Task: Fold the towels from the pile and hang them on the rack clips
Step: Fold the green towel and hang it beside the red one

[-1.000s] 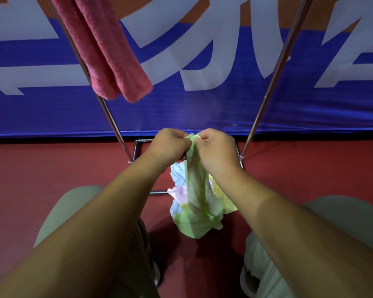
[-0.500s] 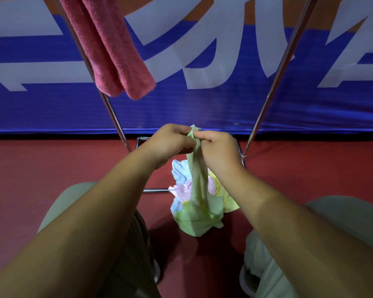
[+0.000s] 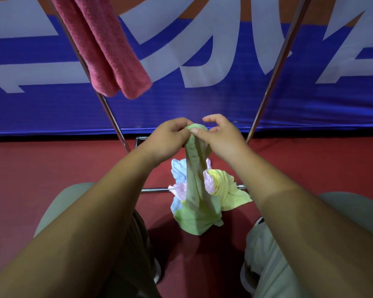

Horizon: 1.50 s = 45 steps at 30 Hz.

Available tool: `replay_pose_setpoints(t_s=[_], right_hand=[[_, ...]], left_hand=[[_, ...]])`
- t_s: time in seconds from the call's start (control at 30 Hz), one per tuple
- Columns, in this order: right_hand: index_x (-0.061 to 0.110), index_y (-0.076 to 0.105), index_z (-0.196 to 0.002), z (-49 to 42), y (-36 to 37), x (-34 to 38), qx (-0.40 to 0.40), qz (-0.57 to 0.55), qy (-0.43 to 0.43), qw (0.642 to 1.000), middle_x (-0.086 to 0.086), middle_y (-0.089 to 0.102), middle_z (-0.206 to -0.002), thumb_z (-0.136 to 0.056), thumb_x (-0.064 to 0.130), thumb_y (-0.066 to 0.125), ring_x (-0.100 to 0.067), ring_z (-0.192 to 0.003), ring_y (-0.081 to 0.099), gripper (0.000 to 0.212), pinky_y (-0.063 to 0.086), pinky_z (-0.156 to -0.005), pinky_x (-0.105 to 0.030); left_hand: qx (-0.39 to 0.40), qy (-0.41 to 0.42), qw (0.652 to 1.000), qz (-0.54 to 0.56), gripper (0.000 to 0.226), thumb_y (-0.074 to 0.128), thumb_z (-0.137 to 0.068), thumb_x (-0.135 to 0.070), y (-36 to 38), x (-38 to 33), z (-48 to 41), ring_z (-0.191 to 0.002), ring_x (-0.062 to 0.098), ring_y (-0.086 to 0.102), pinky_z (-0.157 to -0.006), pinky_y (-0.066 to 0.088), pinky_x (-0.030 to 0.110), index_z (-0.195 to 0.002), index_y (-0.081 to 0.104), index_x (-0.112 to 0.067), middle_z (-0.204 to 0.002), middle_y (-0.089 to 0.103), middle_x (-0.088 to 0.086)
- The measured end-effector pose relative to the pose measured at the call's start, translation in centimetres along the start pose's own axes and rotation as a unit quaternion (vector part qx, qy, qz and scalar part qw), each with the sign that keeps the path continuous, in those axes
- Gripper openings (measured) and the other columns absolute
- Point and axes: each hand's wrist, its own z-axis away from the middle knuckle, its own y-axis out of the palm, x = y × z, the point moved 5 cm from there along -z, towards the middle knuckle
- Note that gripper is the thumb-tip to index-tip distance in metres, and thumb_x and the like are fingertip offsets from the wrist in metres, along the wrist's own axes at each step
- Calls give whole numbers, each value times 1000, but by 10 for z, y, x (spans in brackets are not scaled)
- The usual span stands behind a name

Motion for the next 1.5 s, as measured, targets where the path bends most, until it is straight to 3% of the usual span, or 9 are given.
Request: replay_pose_setpoints(t_s=[0.2,0.33,0.57,0.7,0.83,1.07,1.27,1.4,1.5], right_hand=[[30,59,-132,-6,-17,-5,62,39,33,997,13,61,-110,-85,57,87,2,-94,61,61,44,-71,-22],[40,64,-104,-13,-17,-14,89,111,40,989,-5,64,-126,-71,46,94,-16,-91,64,45,47,-73,-33],[44,57,-119,-7,-16,-4,103,89,-21,991,2,53,-137,-88,17,83,-5,-87,60,49,45,-58,-19],[28,59,-113,-5,-14,0,107,107,-39,988,-1,66,-122,-88,4,74,4,-45,54,38,39,-44,-11],[17,68,-98,-7,-13,-7,115,190,-13,975,0,72,-88,-85,22,76,-13,-68,57,15,43,-63,-29],[20,64,-76,-9,-50,10,32,148,-9,988,12,54,-56,-86,43,88,-9,-55,48,35,38,-58,-30],[13,60,-76,14,-62,27,-15,81,-80,993,14,52,-56,-87,40,87,-2,-50,42,40,37,-58,-30],[17,60,-84,37,-69,48,-20,100,-119,988,11,57,-60,-88,40,87,-2,-49,44,36,37,-54,-28],[31,63,-97,53,-77,73,-4,82,-144,986,3,73,-84,-88,35,87,-10,-66,62,25,51,-64,-36]], left_hand=[[-20,36,999,25,20,56,-99,-26,-10,-1,-6,-89,20,66,-97,56,57,-102,75,-21,-93,75,4],[-33,65,997,11,24,55,-108,-33,-13,-5,-3,-84,13,64,-84,53,43,-105,74,-18,-91,73,-3],[6,82,996,38,24,52,-111,-25,-13,-13,6,-81,18,57,-79,47,40,-105,72,-13,-85,66,0],[29,84,995,48,24,51,-110,-24,-10,-15,10,-81,20,55,-80,45,40,-107,68,-8,-85,64,2],[33,93,994,43,23,52,-110,-26,-13,-14,12,-81,19,55,-81,44,40,-105,68,-10,-85,64,1],[-78,105,991,-31,18,59,-109,-18,-33,-12,14,-88,12,68,-90,58,44,-108,76,-21,-95,76,0],[-173,125,975,-53,17,67,-105,-16,-47,-34,37,-93,11,75,-85,61,25,-114,77,-28,-100,78,-8],[-197,147,967,-63,13,67,-104,-18,-56,-65,53,-95,19,75,-91,62,41,-107,77,-26,-96,78,-5],[-205,178,960,-66,13,65,-105,-18,-63,-95,69,-90,16,73,-88,61,47,-104,75,-25,-93,77,-6]])
